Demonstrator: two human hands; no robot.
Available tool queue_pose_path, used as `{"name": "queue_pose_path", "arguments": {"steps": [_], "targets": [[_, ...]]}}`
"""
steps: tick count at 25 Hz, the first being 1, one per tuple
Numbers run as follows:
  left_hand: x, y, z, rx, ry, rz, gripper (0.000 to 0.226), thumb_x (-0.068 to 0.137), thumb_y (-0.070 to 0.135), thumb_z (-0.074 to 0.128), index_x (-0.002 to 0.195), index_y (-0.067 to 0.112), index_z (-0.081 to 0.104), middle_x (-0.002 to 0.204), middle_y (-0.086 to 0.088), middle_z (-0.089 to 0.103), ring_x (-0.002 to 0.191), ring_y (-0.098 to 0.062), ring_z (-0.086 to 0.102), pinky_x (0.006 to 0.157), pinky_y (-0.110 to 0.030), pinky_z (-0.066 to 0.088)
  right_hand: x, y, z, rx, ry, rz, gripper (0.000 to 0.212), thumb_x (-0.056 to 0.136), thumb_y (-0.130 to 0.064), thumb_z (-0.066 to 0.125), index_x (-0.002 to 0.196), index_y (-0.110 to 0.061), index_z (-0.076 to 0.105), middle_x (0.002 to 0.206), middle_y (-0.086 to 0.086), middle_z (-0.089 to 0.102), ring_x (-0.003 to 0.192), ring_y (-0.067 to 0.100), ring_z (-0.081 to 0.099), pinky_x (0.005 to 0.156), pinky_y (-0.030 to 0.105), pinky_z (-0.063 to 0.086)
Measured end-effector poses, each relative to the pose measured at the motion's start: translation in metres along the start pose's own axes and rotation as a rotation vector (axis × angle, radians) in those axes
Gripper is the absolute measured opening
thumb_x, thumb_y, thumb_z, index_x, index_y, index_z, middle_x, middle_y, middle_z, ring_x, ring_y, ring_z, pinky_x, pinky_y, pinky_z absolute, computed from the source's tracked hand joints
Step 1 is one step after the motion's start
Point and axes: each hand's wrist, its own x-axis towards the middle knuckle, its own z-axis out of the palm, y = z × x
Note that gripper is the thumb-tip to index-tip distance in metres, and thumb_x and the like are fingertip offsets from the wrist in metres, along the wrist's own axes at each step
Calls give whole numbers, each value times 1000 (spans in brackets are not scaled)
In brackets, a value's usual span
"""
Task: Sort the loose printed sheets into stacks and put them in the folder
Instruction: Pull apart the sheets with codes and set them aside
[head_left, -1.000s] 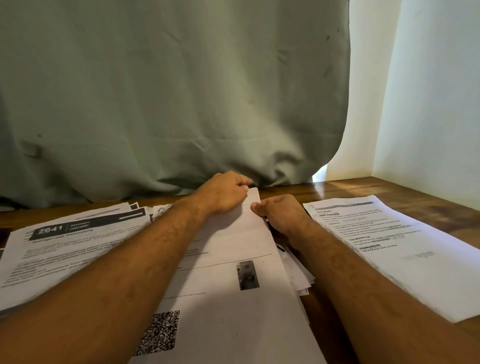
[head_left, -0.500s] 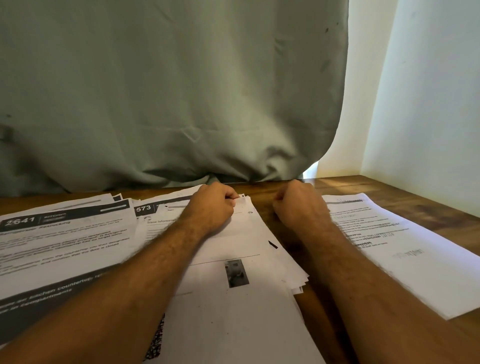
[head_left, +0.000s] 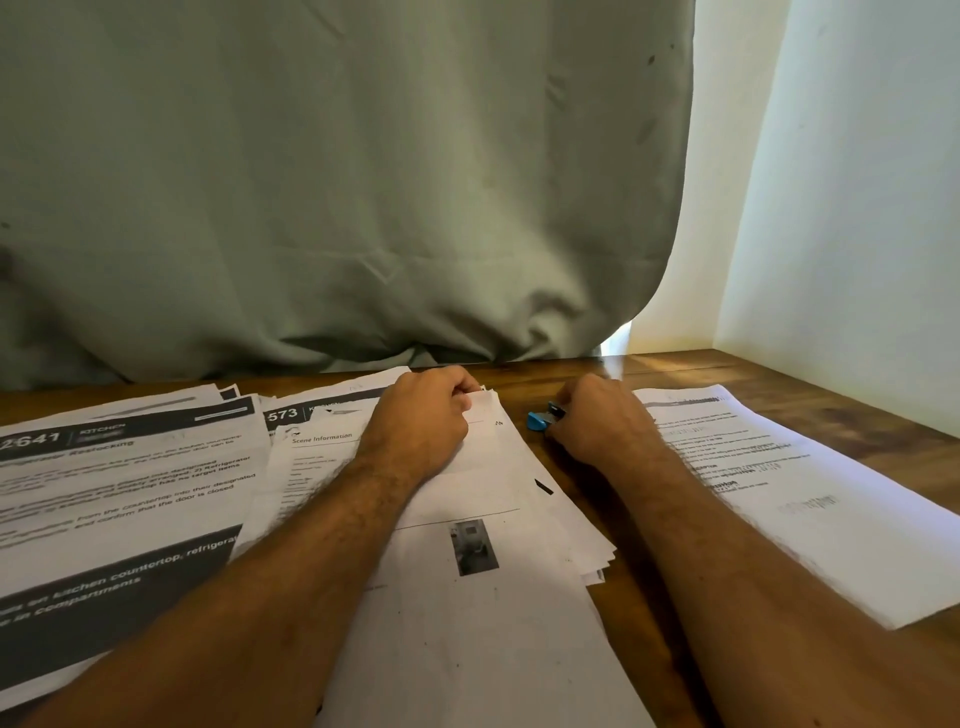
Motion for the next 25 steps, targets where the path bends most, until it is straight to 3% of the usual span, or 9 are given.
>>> {"name": "queue_pose_path", "arguments": {"steps": [6, 9, 13, 16, 19, 22, 25], "targets": [[-9, 7, -8, -44, 62, 23, 25, 101, 25, 57, 125, 25, 65, 122, -1, 69, 106, -20, 63, 103, -40, 52, 2, 1, 6, 219, -3, 58, 35, 82, -40, 76, 107, -17, 71, 82, -3, 60, 72, 13, 56, 75, 31, 52], [-9, 8, -8, -58, 75, 19, 23, 102, 26, 56, 123, 27, 66, 119, 0, 70, 98, -15, 61, 100, -38, 52, 0, -4, 4, 433, 97, 23, 35, 84, -36, 74, 115, -20, 71, 98, -3, 69, 79, 11, 60, 74, 28, 49], [-10, 10, -8, -50, 93, 7, 23, 101, 25, 57, 122, 27, 66, 117, 1, 70, 93, -11, 58, 100, -36, 51, -11, -19, 1, 713, 102, -71, 40, 91, -30, 67, 129, -21, 62, 121, -2, 68, 103, 15, 64, 96, 38, 53], [-12, 13, -12, -68, 109, 23, 25, 101, 23, 58, 124, 25, 67, 120, 0, 70, 103, -15, 63, 103, -37, 52, -18, -22, 2, 634, 54, -149, 39, 91, -19, 65, 129, -25, 60, 124, -3, 66, 109, 15, 62, 97, 34, 52], [-12, 15, -15, -93, 112, 48, 26, 100, 20, 59, 123, 23, 70, 120, -1, 69, 105, -16, 62, 103, -38, 52, -18, -21, 0, 480, 30, -197, 40, 85, -13, 66, 122, -27, 61, 119, -2, 67, 102, 14, 63, 82, 23, 53], [-14, 16, -14, -142, 136, 55, 25, 100, 19, 59, 122, 24, 70, 118, 1, 70, 104, -15, 63, 101, -39, 54, -19, -23, -1, 381, 4, -233, 43, 77, -21, 68, 119, -28, 61, 112, -2, 69, 92, 11, 63, 77, 21, 52], [-16, 15, -11, -209, 169, 75, 26, 99, 16, 60, 122, 28, 65, 98, 9, 67, 91, -8, 63, 93, -38, 58, -20, -26, -2, 359, 8, -244, 49, 70, -38, 69, 118, -28, 60, 104, -6, 67, 86, 9, 62, 80, 27, 55]]}}
